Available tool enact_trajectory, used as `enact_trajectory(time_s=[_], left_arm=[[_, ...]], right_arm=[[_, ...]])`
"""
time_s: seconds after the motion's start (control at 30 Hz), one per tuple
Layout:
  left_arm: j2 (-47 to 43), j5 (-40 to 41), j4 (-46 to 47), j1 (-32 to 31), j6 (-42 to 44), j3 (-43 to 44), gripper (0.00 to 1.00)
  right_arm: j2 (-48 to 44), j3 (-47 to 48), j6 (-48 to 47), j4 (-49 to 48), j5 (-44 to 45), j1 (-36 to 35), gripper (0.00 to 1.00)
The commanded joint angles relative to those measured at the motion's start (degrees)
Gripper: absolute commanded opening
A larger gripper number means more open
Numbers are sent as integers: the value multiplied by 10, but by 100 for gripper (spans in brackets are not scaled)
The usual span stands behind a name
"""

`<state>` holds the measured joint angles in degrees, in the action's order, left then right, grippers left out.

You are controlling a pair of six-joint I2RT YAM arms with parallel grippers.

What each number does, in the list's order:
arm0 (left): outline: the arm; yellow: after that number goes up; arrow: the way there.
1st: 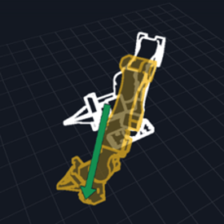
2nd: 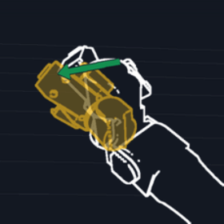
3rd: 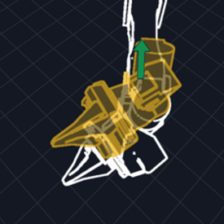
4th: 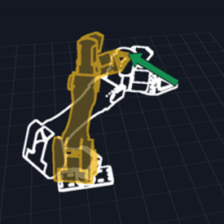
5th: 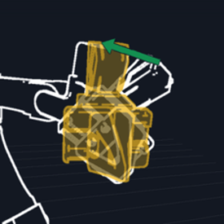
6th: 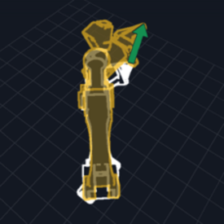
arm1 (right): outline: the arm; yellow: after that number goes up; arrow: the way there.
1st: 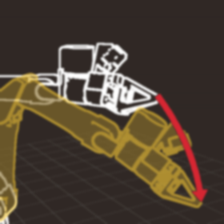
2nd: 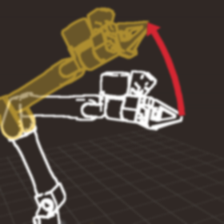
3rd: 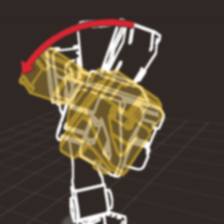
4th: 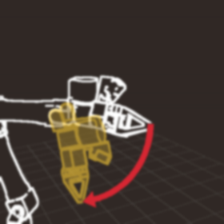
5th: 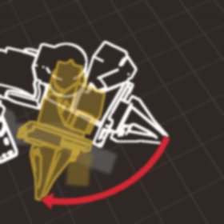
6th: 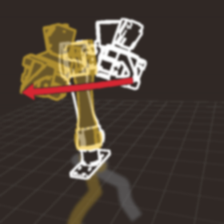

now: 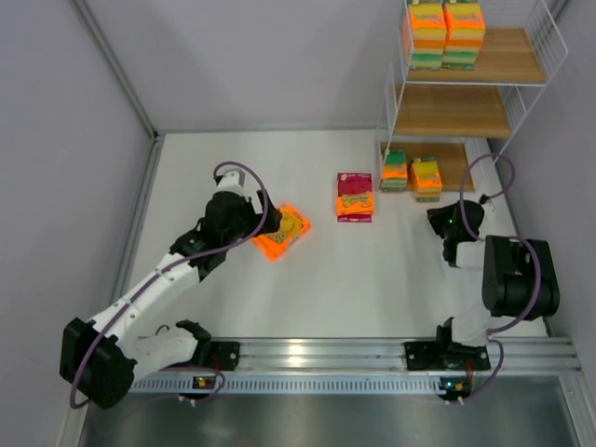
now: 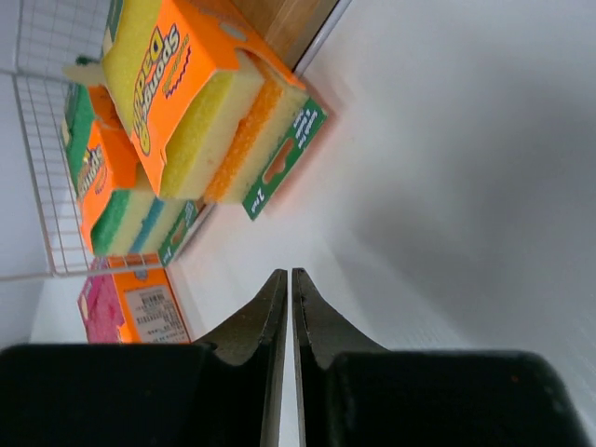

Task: Place and organize the cleaning sponges onto the shelf

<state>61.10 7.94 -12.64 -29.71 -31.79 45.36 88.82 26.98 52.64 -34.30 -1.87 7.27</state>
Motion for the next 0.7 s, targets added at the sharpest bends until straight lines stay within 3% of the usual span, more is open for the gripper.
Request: enact_trajectory(time_s=[0.0,0.07,0.27,0.67], left_arm=[[-19,12,15,3,3,-5,98],[-15,15,16,3,5,-5,98],[-4,23,17,3,7,2,98],[15,32,17,4,17,17,98]], right_arm=[[23,16,75,-125,63,6,9],[35,25,74,-143,80,6,13],[59,57,60,-137,105,17,12],[138,143,54,-107,83,13,13]])
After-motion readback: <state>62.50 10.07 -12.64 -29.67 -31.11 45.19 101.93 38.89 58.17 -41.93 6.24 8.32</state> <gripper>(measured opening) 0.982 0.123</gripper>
